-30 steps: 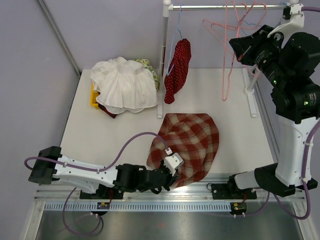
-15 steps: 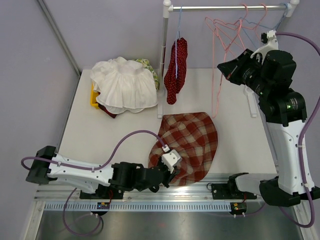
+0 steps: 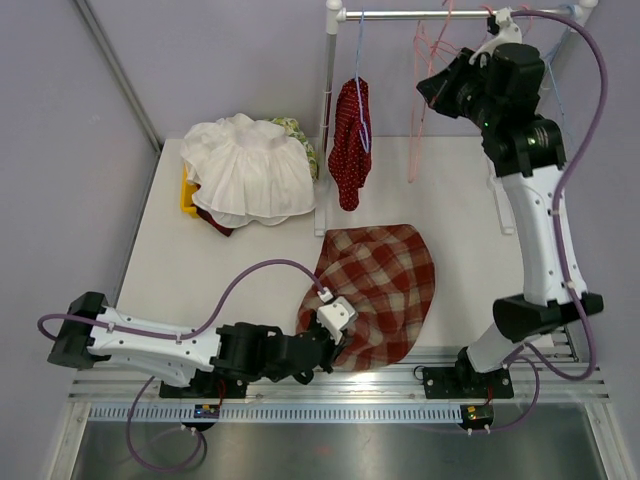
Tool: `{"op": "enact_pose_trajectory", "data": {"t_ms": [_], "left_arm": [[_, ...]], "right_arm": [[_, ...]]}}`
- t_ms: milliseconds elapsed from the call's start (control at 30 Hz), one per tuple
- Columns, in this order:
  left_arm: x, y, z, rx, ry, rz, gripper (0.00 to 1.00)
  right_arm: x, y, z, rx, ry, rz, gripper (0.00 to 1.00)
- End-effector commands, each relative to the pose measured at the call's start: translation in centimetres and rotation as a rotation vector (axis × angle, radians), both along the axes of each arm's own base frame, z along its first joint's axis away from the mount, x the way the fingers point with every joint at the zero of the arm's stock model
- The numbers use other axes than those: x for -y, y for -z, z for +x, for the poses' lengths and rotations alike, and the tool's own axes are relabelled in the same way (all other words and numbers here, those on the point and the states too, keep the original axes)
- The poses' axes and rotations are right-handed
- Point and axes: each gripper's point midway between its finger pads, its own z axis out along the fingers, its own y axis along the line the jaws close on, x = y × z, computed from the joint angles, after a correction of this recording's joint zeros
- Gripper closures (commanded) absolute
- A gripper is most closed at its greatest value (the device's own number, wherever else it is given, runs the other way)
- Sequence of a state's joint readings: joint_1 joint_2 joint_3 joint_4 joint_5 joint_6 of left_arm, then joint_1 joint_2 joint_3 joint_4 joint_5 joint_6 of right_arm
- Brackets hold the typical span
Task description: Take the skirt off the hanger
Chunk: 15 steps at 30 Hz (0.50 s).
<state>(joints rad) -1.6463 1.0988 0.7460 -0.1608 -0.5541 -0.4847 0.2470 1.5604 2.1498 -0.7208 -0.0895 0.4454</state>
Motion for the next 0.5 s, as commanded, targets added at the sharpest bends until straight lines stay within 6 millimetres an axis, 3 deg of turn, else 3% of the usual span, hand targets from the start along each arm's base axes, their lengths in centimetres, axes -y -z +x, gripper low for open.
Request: {"op": "enact_pose_trajectory", "data": {"t_ms": [0, 33, 67, 100, 167, 200, 267, 467], "left_arm": [[-1.1, -3.9, 1.0, 0.001, -0.075, -0.101, 1.0], [-1.6, -4.0, 1.1, 0.0, -0.083, -0.101, 1.0], [-2.2, -3.6, 1.4, 0.009, -0.098, -0.081, 1.0], [-2.7, -4.1, 1.6, 0.008, -0.107, -0.094, 1.0], [-3.7, -4.0, 2.0, 0.024, -0.131, -0.068, 1.0], [-4.1, -4.2, 2.2, 0.028, -0.14, -0.065, 1.0], [-4.9, -5.0, 2.7, 0.045, -0.16, -0.059, 1.0], [-6.9, -6.9, 5.2, 0.137, -0.226, 0.025, 1.0]], "right_arm": [[0.3, -1.7, 4.4, 0.09, 0.052, -0.049, 1.0], [0.5, -1.6, 5.4, 0.093, 0.074, -0.065, 1.0], [0.1, 0.0, 7.5, 0.064, 0.078, -0.076, 1.0], [0.2, -1.3, 7.8, 0.1, 0.086, -0.066, 1.0], [0.3, 0.0, 10.2, 0.085, 0.117, -0.067, 1.0], [0.4, -0.6, 10.6, 0.107, 0.123, -0.057, 1.0], [0.2, 0.5, 12.0, 0.092, 0.126, -0.052, 1.0], [0.1, 3.5, 12.5, 0.032, 0.125, -0.049, 1.0]]}}
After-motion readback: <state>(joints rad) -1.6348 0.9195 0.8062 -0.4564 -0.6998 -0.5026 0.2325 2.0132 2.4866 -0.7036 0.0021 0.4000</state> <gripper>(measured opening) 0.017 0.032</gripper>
